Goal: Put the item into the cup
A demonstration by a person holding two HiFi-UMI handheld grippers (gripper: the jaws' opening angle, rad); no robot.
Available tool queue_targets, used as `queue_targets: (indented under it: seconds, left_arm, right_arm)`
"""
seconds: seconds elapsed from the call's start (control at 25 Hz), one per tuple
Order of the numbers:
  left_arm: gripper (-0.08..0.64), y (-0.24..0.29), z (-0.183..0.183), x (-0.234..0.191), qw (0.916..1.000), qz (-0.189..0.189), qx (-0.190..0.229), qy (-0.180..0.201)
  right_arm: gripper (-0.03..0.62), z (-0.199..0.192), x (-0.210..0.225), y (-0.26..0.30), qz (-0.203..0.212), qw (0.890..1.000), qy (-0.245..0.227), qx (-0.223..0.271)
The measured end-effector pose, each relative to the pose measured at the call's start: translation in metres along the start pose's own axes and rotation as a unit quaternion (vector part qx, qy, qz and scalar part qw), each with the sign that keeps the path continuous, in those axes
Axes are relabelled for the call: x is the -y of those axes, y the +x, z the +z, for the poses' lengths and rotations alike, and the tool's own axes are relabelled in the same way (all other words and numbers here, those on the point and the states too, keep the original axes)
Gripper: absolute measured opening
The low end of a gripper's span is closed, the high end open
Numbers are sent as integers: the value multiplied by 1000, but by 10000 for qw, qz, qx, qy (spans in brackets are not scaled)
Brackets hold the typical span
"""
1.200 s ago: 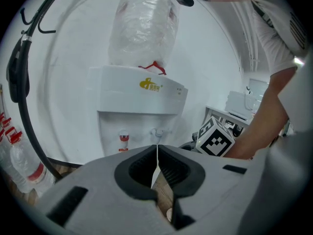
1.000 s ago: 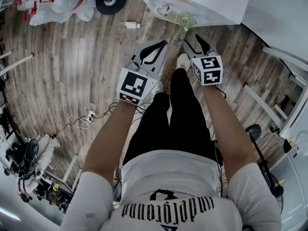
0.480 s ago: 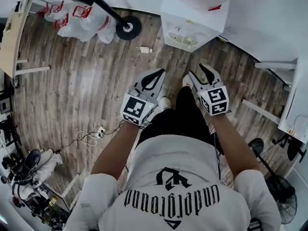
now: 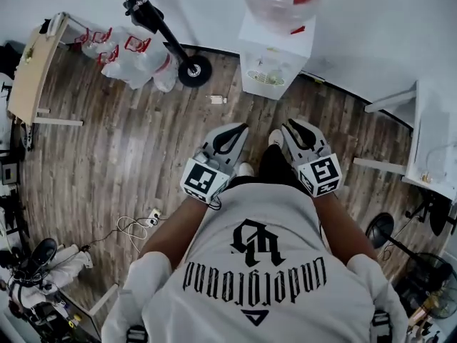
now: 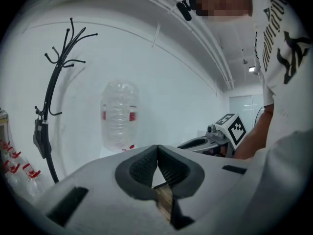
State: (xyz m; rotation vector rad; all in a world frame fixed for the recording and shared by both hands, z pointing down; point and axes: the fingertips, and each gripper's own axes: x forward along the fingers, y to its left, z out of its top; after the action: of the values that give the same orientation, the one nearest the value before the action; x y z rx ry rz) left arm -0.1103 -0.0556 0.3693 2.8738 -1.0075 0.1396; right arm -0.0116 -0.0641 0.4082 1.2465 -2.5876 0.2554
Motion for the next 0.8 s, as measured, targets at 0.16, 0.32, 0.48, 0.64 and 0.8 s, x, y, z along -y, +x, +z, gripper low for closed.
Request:
queue_targets:
  seconds: [0.16,0.32,0.48,0.64,0.8]
  left_arm:
    - [6,-13,32,28,9998,-132,128,59]
    - [5,-21,48,38,9997,-149,203,32]
    - [5,-26,56,44,9994,-130,266,152]
    - [5,-27,68,57,9989,-52,362,283]
    - [5,-24,79,85,9989,66,368,289]
  right_arm:
    - [32,17,-13,-28,-71,9998,-55,198]
    - [6,40,-18,-56,-123,9989,-180,413]
    - [6,62,-20,-76,62,9973,-372,629]
    - [6,79,-22,-98,308,9949,-531,796]
    - [6,82,-20,-128,440,9928,-622,923]
